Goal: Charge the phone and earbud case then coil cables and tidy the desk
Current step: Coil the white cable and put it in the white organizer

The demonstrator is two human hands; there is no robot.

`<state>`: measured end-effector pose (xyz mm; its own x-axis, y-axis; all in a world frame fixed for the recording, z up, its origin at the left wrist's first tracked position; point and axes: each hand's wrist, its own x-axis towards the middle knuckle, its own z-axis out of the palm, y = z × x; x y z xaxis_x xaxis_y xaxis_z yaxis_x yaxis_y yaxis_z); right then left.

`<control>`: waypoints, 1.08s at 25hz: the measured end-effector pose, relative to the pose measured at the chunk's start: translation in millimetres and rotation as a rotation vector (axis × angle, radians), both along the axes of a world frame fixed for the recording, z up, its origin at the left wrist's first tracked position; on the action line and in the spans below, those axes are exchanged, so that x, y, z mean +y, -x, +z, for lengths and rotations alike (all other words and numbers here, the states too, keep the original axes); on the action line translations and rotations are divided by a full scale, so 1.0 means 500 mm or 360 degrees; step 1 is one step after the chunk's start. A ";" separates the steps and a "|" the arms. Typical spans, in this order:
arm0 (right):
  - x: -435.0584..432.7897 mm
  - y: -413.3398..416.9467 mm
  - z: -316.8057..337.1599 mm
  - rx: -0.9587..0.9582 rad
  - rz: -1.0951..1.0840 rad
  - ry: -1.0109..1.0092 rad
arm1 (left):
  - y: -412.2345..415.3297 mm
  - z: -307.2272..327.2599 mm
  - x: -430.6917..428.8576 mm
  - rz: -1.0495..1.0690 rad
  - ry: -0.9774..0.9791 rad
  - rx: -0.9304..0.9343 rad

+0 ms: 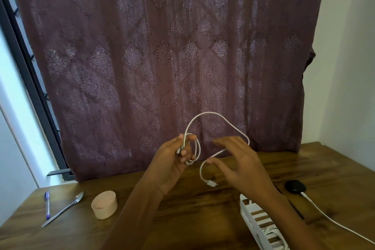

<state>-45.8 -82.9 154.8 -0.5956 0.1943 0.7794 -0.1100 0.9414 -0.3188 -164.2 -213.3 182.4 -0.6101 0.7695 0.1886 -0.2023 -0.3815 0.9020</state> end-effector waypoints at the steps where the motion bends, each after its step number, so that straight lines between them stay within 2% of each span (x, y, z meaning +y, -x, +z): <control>1: -0.009 0.001 0.007 -0.0004 0.0114 0.0258 | -0.003 0.000 0.003 -0.0038 0.0008 -0.0029; 3: -0.020 0.008 0.021 0.0024 0.0270 0.0572 | -0.009 0.002 0.006 -0.0115 0.0016 -0.0108; 6: -0.016 0.021 0.042 -0.0005 0.0339 0.0670 | -0.016 0.007 0.005 -0.0210 0.0052 -0.0106; 10: 0.004 0.025 0.070 -0.0186 0.0672 0.1327 | -0.013 0.010 0.003 -0.0185 0.0032 -0.0161; 14: 0.007 0.021 0.071 -0.0251 0.0552 0.1117 | -0.011 0.011 0.001 -0.0197 -0.0015 -0.0161; 21: -0.010 0.028 0.062 -0.0180 0.0466 0.1153 | -0.020 -0.007 0.008 -0.0366 -0.0202 -0.0282; 27: -0.023 0.031 0.070 -0.0363 0.0435 0.1203 | -0.015 -0.019 0.010 -0.0157 -0.0105 -0.0145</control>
<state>-61.1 -94.2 190.0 -0.8251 0.4423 0.3517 -0.1596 0.4146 -0.8959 -156.8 -208.2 172.6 -0.5491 0.8143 0.1882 -0.3217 -0.4138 0.8516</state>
